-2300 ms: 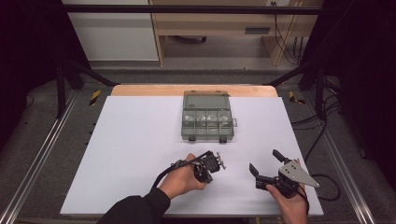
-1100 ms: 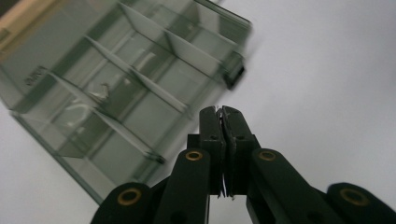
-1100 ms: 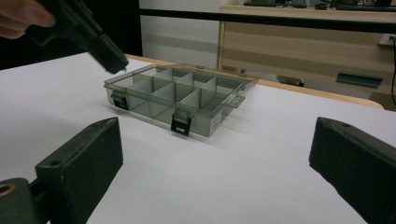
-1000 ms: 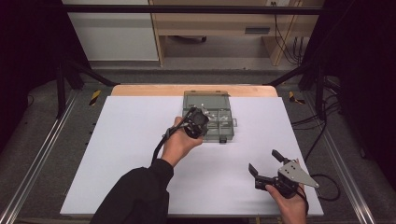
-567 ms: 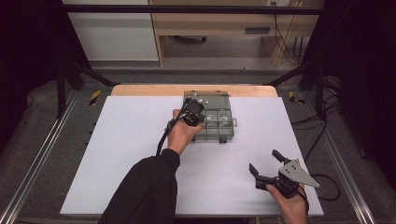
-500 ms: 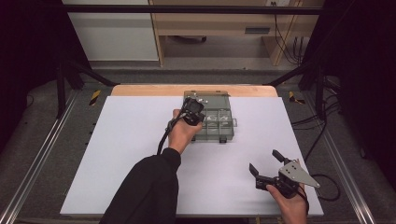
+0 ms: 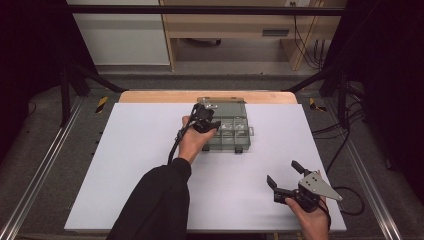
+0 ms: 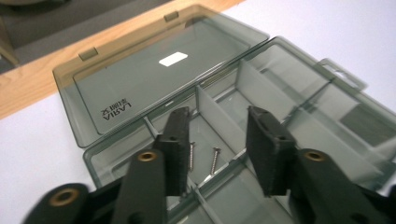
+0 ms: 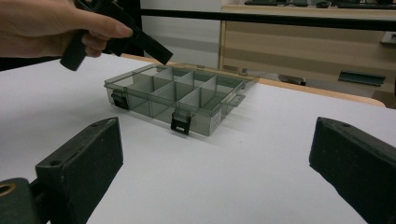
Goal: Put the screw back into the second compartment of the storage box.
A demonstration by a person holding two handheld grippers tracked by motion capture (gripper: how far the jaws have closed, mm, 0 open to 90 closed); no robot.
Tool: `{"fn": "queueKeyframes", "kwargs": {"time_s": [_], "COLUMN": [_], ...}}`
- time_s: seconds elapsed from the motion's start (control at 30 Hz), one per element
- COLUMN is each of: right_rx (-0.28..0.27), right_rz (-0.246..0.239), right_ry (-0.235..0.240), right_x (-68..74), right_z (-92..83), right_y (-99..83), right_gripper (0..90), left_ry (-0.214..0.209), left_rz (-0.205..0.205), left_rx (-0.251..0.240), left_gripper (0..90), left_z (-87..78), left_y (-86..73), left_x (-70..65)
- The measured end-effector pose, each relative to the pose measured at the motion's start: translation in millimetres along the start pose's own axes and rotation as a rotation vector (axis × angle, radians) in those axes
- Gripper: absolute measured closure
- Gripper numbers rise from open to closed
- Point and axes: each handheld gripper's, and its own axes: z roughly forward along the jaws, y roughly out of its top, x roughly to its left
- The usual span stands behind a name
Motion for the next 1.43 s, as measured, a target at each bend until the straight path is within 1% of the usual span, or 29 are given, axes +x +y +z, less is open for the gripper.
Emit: {"fn": "queueKeyframes", "kwargs": {"time_s": [0.03, 0.1, 0.13, 0.2, 0.23, 0.27, 0.33, 0.4, 0.43, 0.53, 0.57, 0.67, 0.7, 0.73, 0.77, 0.87, 0.93, 0.97, 1.03, 1.1, 1.13, 1.3, 1.37, 1.43], "right_rx": [0.001, 0.003, 0.004, 0.004, 0.004, 0.007, 0.008, 0.015, 0.013, 0.018, 0.018, 0.018, 0.016, 0.020, 0.022, 0.021, 0.027, 0.025, 0.020, 0.021, 0.020, 0.009, 0.006, 0.003], "right_rz": [0.000, -0.007, -0.008, -0.006, -0.008, -0.008, -0.012, -0.015, -0.015, -0.019, -0.016, -0.019, -0.021, -0.020, -0.017, -0.020, -0.025, -0.028, -0.029, -0.028, -0.022, -0.009, -0.005, -0.004], "right_ry": [0.000, -0.001, -0.003, -0.006, -0.005, -0.008, -0.010, -0.013, -0.013, -0.016, -0.017, -0.015, -0.017, -0.018, -0.018, -0.016, -0.014, -0.013, -0.014, -0.016, -0.013, -0.017, -0.018, -0.018], "right_x": [0.4, 0.8, 1.1, 1.4, 1.3, 1.5, 2.1, 2.4, 2.2, 1.4, 1.4, 0.8, 0.6, 0.6, 0.7, 0.7, 1.2, 1.4, 1.6, 1.0, 0.5, -2.6, -2.7, -3.3], "right_z": [0.2, 0.6, 0.8, 1.0, 1.2, 1.8, 2.7, 2.8, 3.2, 4.5, 4.9, 5.5, 5.8, 5.9, 6.0, 7.8, 8.1, 8.3, 8.7, 8.2, 7.9, 7.1, 6.3, 6.2], "right_y": [0.0, 0.1, -0.1, 0.1, 0.3, 0.4, 0.1, 0.2, -0.1, -0.5, -0.5, -0.6, -0.7, -0.8, -0.8, -0.8, -0.3, -0.1, 0.5, 1.0, 1.2, 1.8, 1.8, 2.1], "right_gripper": [2.9, 2.9, 2.8, 2.7, 2.6, 2.6, 2.5, 2.5, 2.6, 2.5, 2.5, 2.5, 2.5, 2.5, 2.5, 2.5, 2.5, 2.5, 2.5, 2.5, 2.4, 2.4, 2.4, 2.4], "left_ry": [0.001, -0.021, -0.021, -0.018, -0.017, -0.018, -0.014, -0.019, -0.028, -0.044, -0.045, -0.038, -0.031, -0.029, -0.025, -0.004, 0.004, 0.006, 0.012, 0.013, 0.014, 0.023, 0.021, 0.017], "left_rz": [0.006, 0.002, 0.006, 0.018, 0.020, 0.023, 0.021, 0.029, 0.029, 0.063, 0.068, 0.066, 0.050, 0.036, 0.031, 0.040, 0.035, 0.032, 0.040, 0.028, 0.022, 0.021, 0.019, 0.014], "left_rx": [-0.015, -0.021, -0.025, -0.063, -0.078, -0.086, -0.119, -0.156, -0.170, -0.202, -0.214, -0.259, -0.284, -0.299, -0.313, -0.345, -0.378, -0.389, -0.406, -0.429, -0.442, -0.494, -0.506, -0.519], "left_gripper": [53.4, 44.2, 40.0, 33.0, 30.7, 27.1, 19.6, 15.2, 13.2, 8.5, 6.8, 5.7, 5.5, 5.5, 5.5, 5.1, 4.7, 4.4, 3.6, 2.7, 2.7, 2.0, 1.5, 1.3], "left_z": [-6.6, -18.8, -25.5, -40.7, -48.4, -56.4, -71.4, -86.6, -94.0, -114.3, -121.0, -140.9, -149.0, -155.0, -160.6, -176.1, -184.2, -187.8, -193.5, -198.8, -201.4, -213.6, -217.0, -219.3], "left_y": [-2.5, -9.0, -13.4, -24.4, -30.2, -36.1, -48.7, -62.1, -68.7, -87.7, -93.7, -110.2, -118.5, -125.4, -132.2, -149.7, -159.0, -163.0, -170.6, -178.5, -182.5, -202.4, -212.1, -217.0], "left_x": [-0.2, -0.8, -1.8, -3.6, -3.6, -3.3, -3.2, -1.8, -1.2, 1.7, 3.2, 10.0, 13.4, 15.8, 18.0, 24.5, 28.3, 29.9, 31.9, 32.9, 32.9, 31.0, 30.5, 32.6]}}
